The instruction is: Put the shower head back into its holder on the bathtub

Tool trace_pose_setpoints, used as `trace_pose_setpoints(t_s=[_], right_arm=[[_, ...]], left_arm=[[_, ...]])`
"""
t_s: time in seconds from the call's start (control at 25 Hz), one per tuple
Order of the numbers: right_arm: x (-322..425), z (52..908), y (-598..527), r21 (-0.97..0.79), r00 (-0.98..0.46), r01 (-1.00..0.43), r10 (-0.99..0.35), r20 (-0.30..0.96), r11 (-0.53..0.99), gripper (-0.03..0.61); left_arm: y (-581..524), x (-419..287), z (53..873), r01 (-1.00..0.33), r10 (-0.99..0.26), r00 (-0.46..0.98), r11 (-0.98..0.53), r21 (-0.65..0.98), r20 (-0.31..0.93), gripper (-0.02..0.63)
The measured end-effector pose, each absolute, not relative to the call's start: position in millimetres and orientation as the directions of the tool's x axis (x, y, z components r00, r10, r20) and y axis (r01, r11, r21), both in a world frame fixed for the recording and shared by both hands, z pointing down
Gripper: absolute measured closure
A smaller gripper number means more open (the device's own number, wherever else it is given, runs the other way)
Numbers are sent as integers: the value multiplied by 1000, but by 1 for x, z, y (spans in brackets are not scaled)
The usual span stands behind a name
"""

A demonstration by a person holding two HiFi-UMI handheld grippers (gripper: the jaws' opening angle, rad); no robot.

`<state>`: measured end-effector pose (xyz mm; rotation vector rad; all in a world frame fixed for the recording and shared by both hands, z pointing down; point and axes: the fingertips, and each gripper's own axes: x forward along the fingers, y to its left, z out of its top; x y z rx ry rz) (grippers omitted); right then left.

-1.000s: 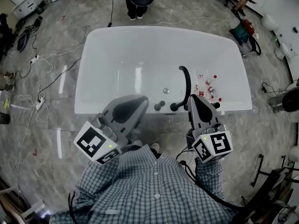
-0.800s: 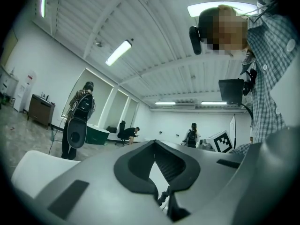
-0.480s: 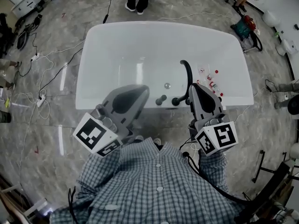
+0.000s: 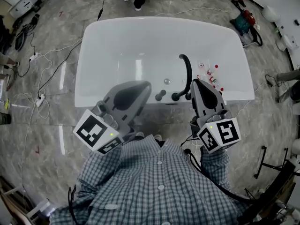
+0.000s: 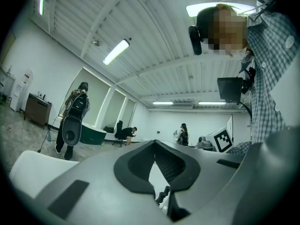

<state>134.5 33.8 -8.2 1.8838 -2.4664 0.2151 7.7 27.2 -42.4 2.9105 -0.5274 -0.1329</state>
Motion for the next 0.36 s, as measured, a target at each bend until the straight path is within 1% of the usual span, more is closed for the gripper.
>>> trace_pose_setpoints(t_s=[0.36], right_arm=[[123,9,41,-107,-286,-956,-951,117,275,560]], left_arm=[[34,-5,-33,-359,-374,926,-915,185,-52,606]])
